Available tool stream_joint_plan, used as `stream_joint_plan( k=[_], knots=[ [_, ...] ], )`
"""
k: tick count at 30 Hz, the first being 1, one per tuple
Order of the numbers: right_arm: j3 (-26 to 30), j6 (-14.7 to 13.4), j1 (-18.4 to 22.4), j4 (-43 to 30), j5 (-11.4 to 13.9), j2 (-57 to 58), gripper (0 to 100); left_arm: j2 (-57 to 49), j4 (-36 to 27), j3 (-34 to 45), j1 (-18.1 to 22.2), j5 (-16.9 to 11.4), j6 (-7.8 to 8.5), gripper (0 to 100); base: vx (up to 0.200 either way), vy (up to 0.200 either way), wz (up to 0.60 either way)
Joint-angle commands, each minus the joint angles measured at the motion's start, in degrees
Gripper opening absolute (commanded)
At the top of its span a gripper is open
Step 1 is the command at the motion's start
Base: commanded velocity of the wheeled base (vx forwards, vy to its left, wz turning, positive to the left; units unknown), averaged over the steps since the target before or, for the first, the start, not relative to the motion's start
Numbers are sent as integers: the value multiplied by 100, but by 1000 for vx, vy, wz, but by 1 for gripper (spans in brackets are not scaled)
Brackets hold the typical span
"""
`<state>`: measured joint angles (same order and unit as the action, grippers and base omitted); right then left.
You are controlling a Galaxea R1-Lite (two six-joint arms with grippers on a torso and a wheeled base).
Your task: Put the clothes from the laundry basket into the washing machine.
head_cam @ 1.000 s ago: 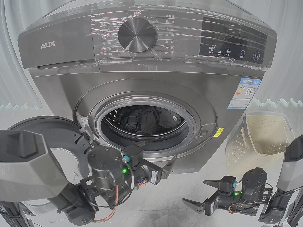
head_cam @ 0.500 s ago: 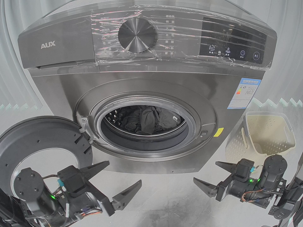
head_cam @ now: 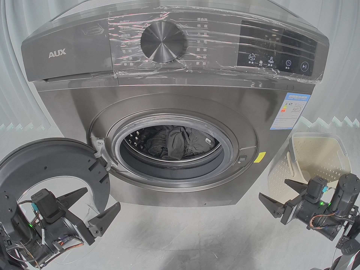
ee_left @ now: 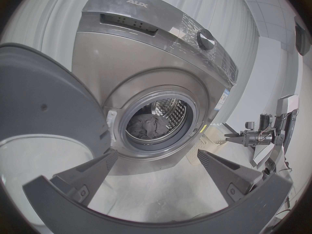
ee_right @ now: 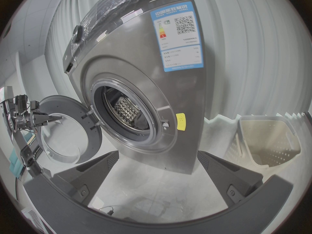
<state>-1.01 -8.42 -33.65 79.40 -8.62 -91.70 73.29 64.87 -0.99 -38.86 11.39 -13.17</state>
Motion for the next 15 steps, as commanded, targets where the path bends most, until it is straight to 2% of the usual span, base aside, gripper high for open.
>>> stream_joint_plan(
  k=[1,4,8,11,13,15],
  knots=[
    [101,7,77,-812,-123,1031,100,-1036,-712,90,300,-58,192,100,-200,0,0],
    [101,-19,51,-1445,-263,1514,100,-1458,-1020,64,318,-49,271,100,-200,0,0],
    [101,-54,51,-2157,-553,2121,100,-1836,-1336,90,459,-5,482,100,-200,0,0],
    [101,-98,86,-2517,-729,2560,100,-2205,-1661,90,617,-14,596,100,-200,0,0],
    [101,-107,113,-2614,-755,2736,100,-2381,-1864,90,687,-22,640,100,-200,0,0],
    [101,-107,201,-2745,-817,3088,100,-2724,-2329,90,801,-31,728,100,-200,0,0]
  ],
)
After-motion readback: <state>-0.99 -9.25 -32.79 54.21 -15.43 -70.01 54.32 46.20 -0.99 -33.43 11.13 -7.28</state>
